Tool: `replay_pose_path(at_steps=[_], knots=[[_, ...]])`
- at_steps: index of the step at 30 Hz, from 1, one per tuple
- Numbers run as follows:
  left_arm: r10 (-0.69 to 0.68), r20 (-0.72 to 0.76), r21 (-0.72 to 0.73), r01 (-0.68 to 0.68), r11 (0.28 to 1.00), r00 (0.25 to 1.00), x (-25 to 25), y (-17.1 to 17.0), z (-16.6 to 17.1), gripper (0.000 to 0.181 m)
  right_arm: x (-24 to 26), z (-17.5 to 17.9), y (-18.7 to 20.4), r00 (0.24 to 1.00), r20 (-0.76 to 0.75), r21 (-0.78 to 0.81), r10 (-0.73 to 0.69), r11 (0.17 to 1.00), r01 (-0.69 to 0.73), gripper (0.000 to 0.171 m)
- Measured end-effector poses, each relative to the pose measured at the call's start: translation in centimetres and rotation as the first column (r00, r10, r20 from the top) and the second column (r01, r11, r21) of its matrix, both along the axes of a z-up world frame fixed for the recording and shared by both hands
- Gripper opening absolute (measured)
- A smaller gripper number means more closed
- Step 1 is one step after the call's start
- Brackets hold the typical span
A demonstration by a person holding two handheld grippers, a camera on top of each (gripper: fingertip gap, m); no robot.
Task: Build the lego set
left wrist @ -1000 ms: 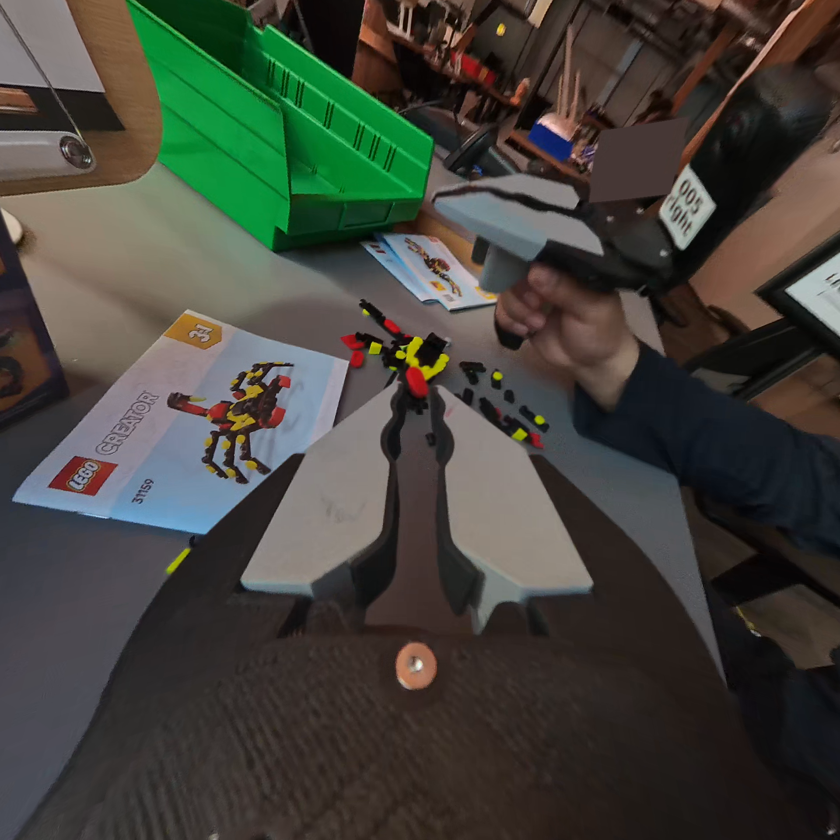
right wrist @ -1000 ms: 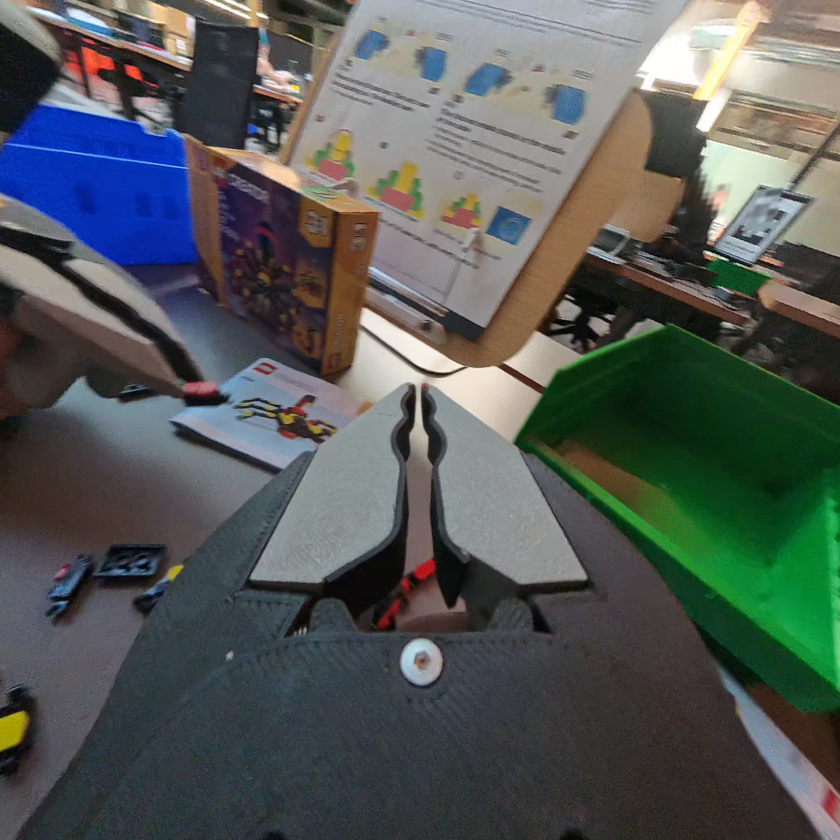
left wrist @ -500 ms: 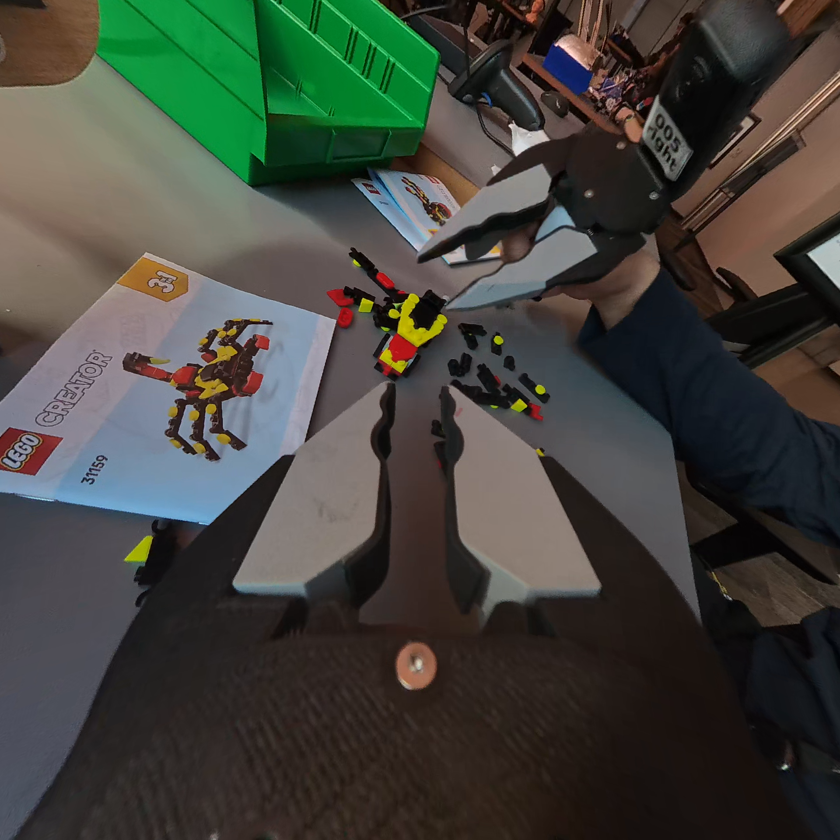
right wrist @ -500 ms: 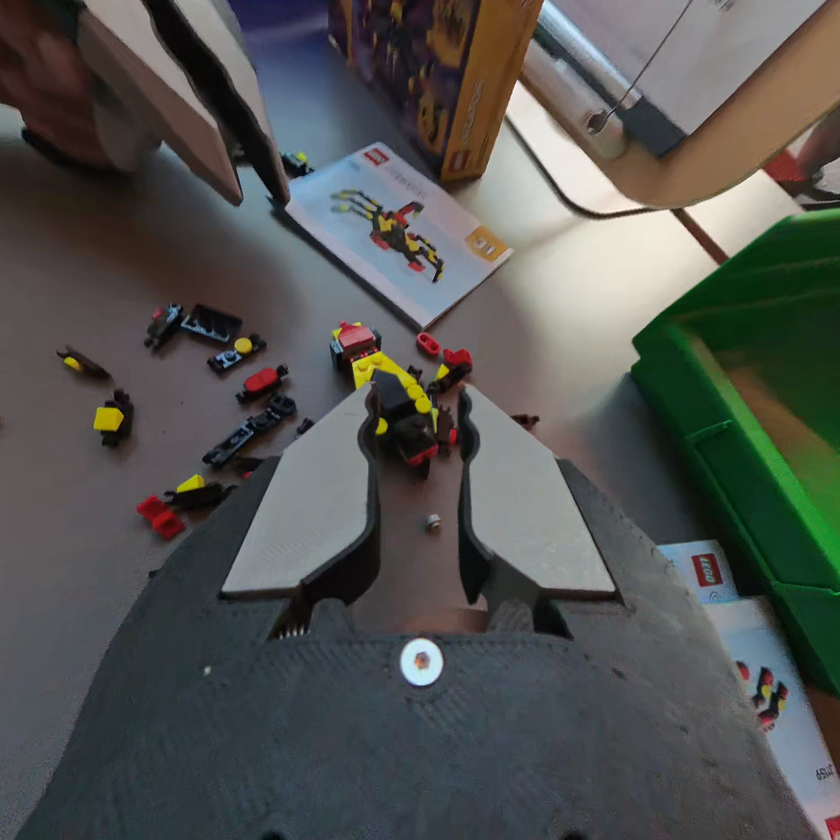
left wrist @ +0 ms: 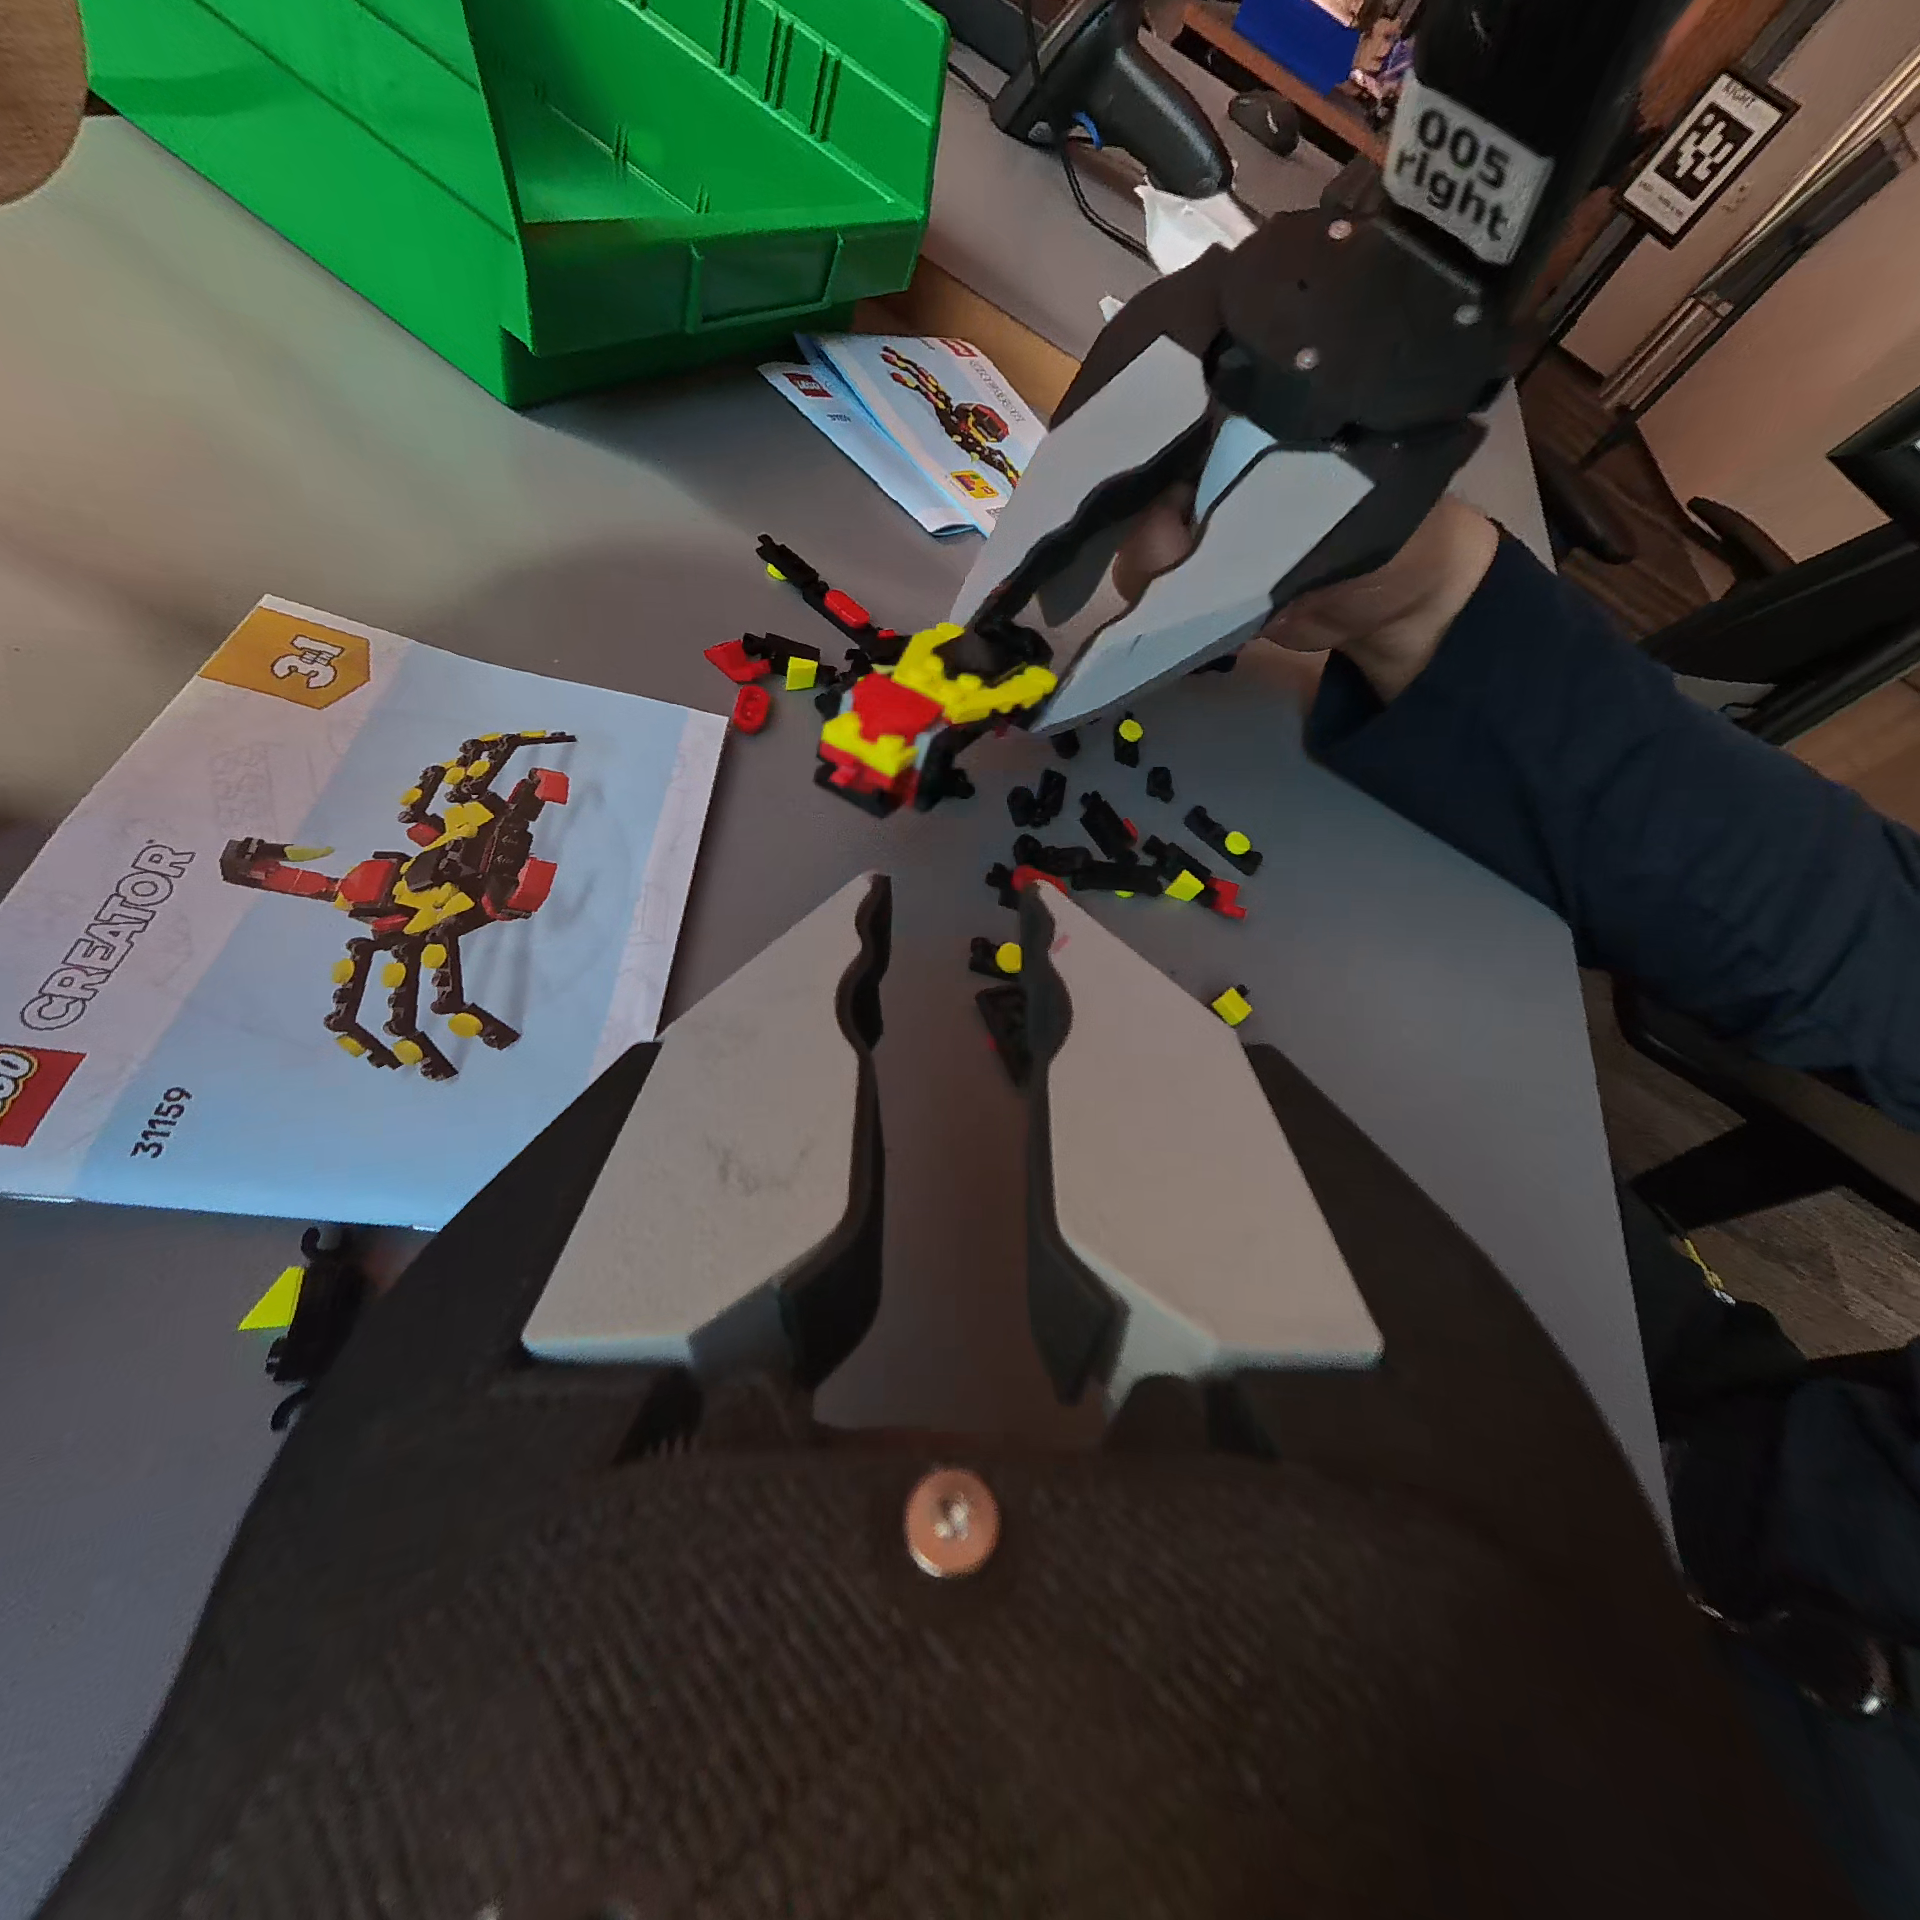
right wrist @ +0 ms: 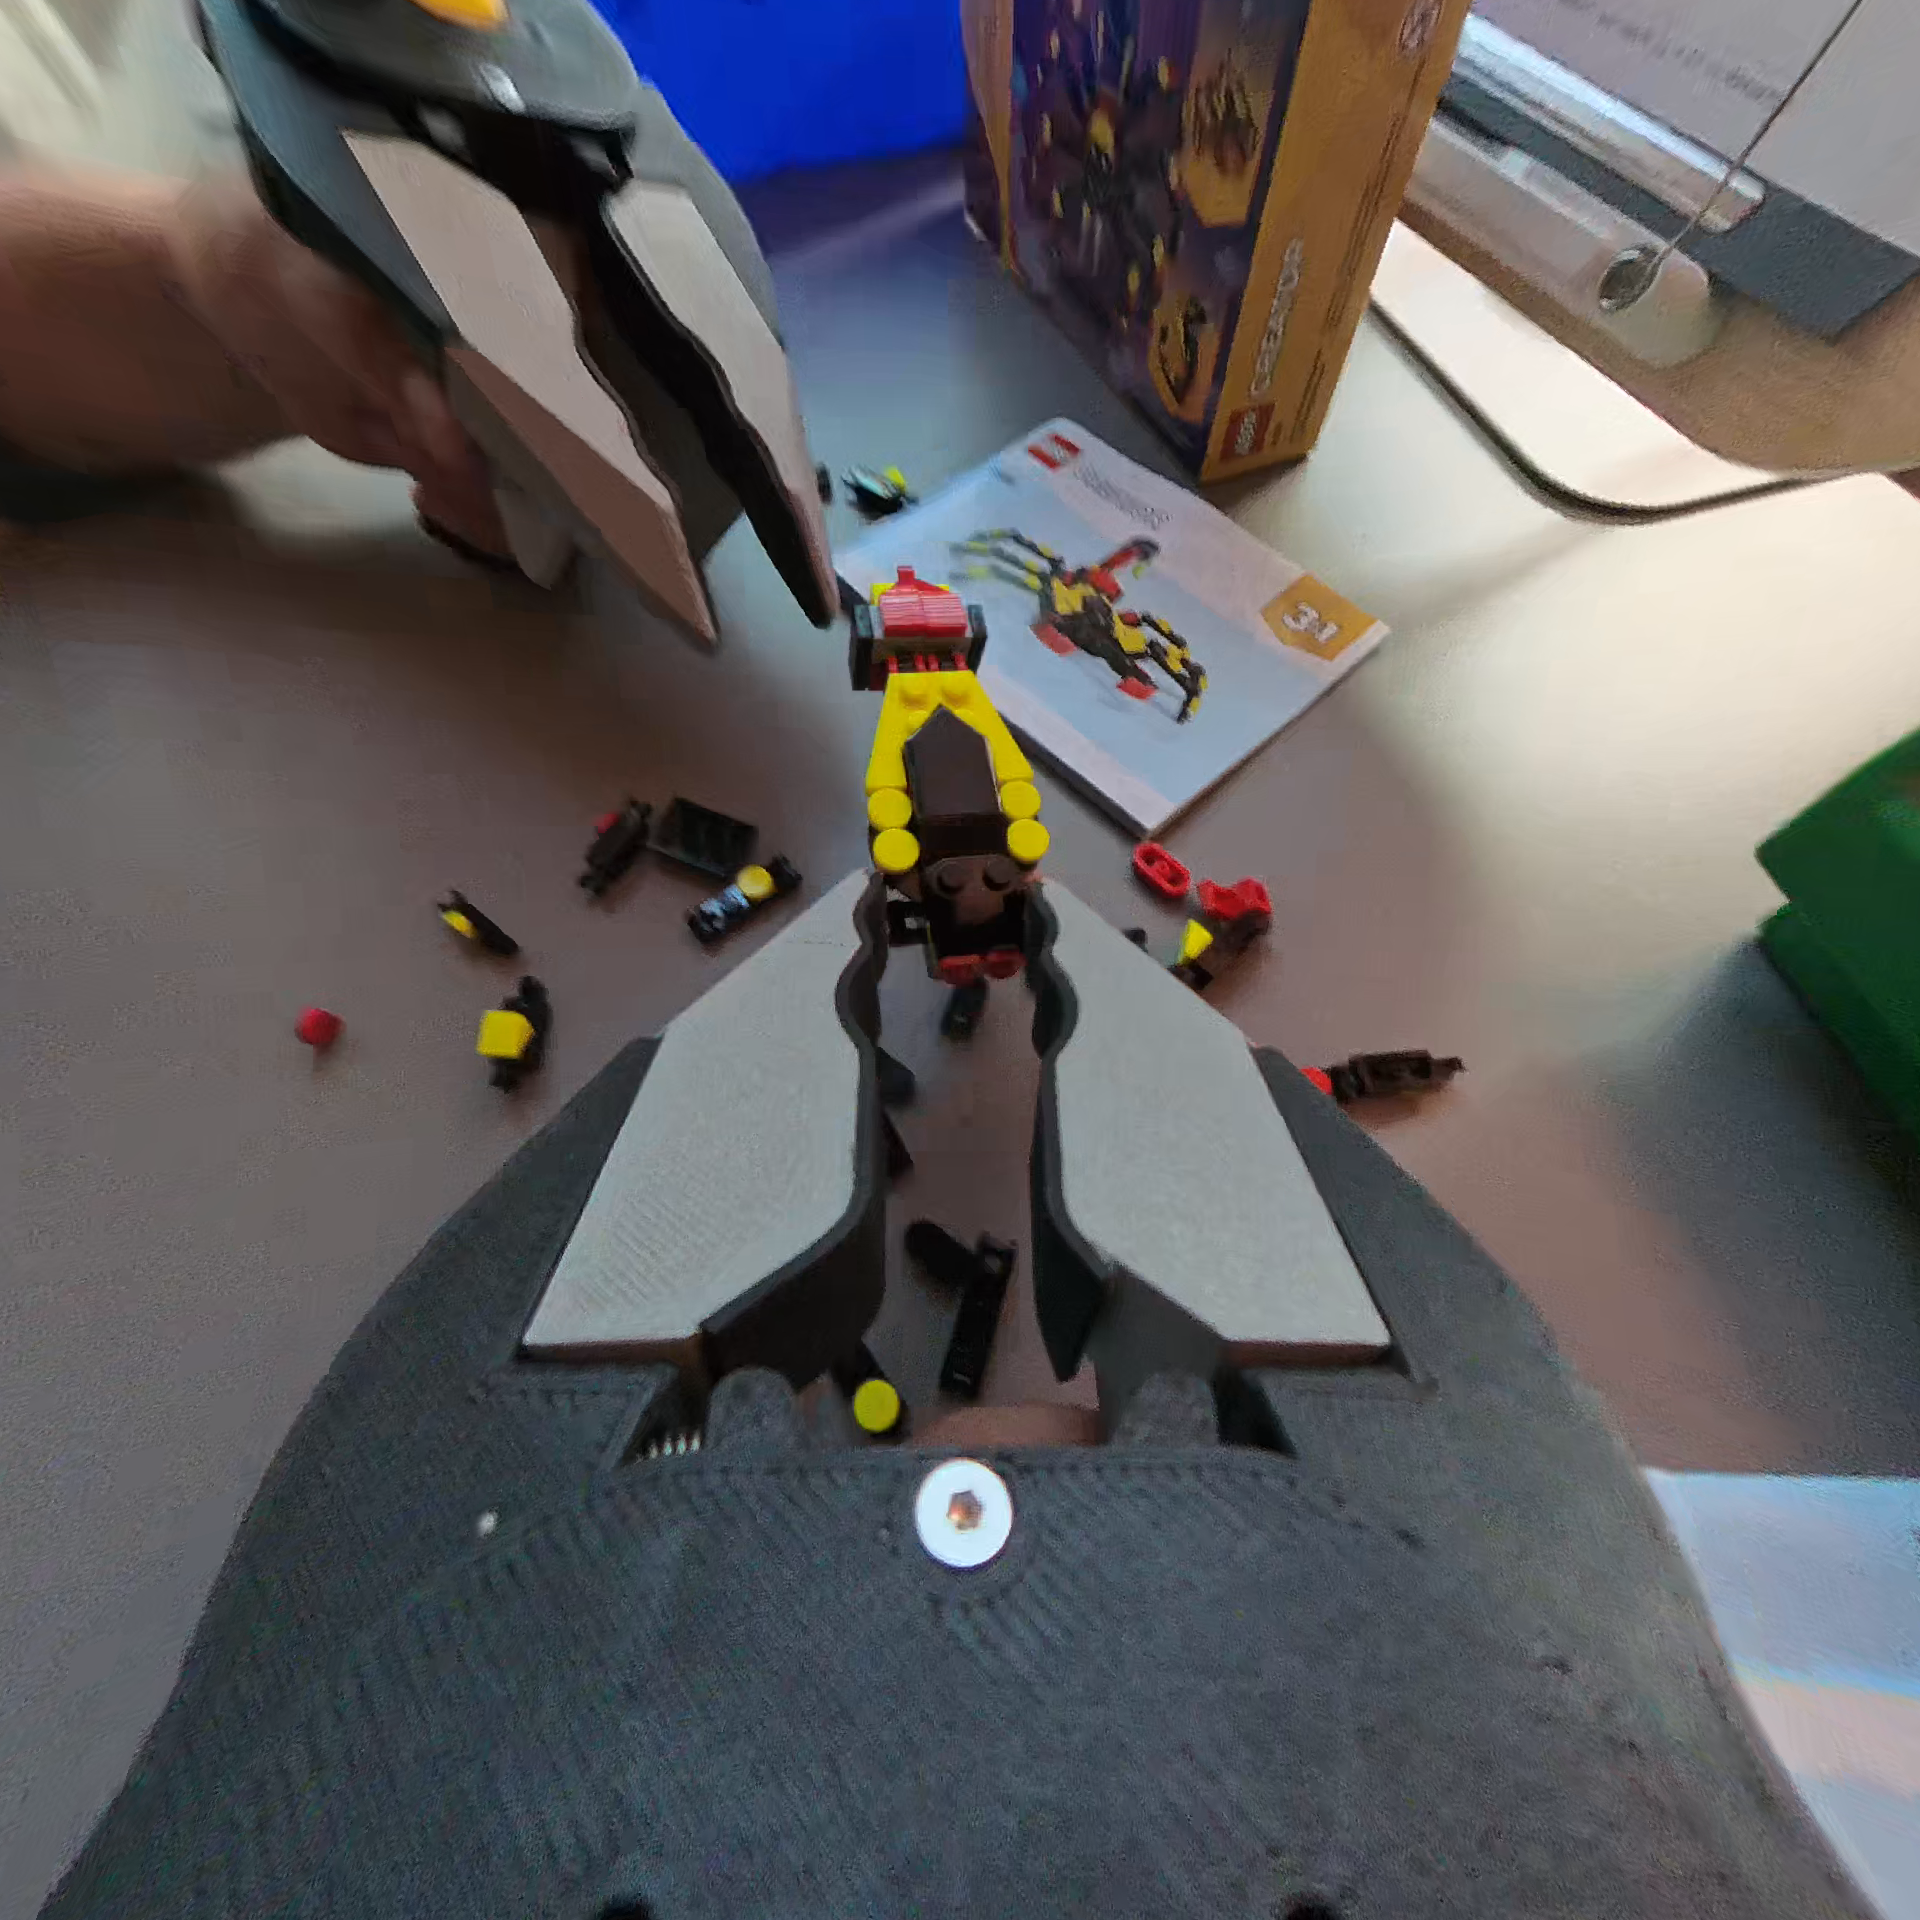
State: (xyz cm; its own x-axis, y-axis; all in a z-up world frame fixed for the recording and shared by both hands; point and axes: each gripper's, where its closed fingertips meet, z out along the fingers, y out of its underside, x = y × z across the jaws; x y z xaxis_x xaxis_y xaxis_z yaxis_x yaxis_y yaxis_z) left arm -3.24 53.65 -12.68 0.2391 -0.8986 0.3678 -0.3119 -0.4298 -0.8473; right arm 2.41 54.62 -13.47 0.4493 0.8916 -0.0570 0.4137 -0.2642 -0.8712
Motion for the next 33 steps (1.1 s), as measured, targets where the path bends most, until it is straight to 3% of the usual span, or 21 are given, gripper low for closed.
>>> replay_pose_path(at_steps=[3, 8, 11, 14, 22, 24, 27, 31, 33], knots=[[-0.009, 0.055, 0.026, 0.007, 1.0, 0.998, 0.3, -0.2, 0.9, 0.026, -1.8, 1.7, -1.4, 0.983, -0.162, -0.067, 0.082, 0.993, -0.094, 0.023], [-0.11, 0.266, 0.069, 0.095, 0.993, 0.958, 1.2, -2.4, 4.0, 0.029, -4.9, 3.0, -4.0, 0.915, -0.353, -0.174, 0.198, 0.946, -0.272, 0.023], [-0.214, 0.334, 0.185, 0.159, 0.97, 0.918, 1.4, -4.5, 5.6, 0.034, -5.9, 4.4, -5.5, 0.829, -0.504, -0.234, 0.242, 0.886, -0.4, 0.023], [-0.241, 0.36, 0.311, 0.128, 0.942, 0.901, 1.4, -5.5, 6.9, 0.044, -6.0, 5.9, -6.1, 0.755, -0.611, -0.249, 0.239, 0.847, -0.469, 0.023], [-0.293, 0.387, 0.346, 0.157, 0.925, 0.874, 0.8, -6.0, 7.6, 0.024, -6.6, 6.6, -7.3, 0.676, -0.698, -0.298, 0.237, 0.762, -0.575, 0.023], [-0.267, 0.336, 0.394, 0.122, 0.911, 0.903, 0.8, -5.5, 7.2, 0.023, -6.5, 6.4, -6.5, 0.701, -0.682, -0.312, 0.207, 0.785, -0.535, 0.024], [-0.102, 0.218, 0.397, 0.008, 0.918, 0.971, 0.6, -2.5, 5.6, 0.023, -5.7, 4.9, -3.5, 0.818, -0.563, -0.284, 0.115, 0.903, -0.322, 0.029], [0.003, 0.088, 0.407, -0.038, 0.912, 0.996, 0.4, -0.9, 3.6, 0.022, -4.9, 4.2, -0.9, 0.918, -0.396, -0.092, 0.025, 0.994, -0.067, 0.037], [0.014, 0.029, 0.416, -0.025, 0.909, 0.999, 0.6, -0.8, 2.6, 0.022, -5.5, 4.6, -1.2, 0.937, -0.347, 0.027, 0.05, 0.999, -0.043, 0.039]])
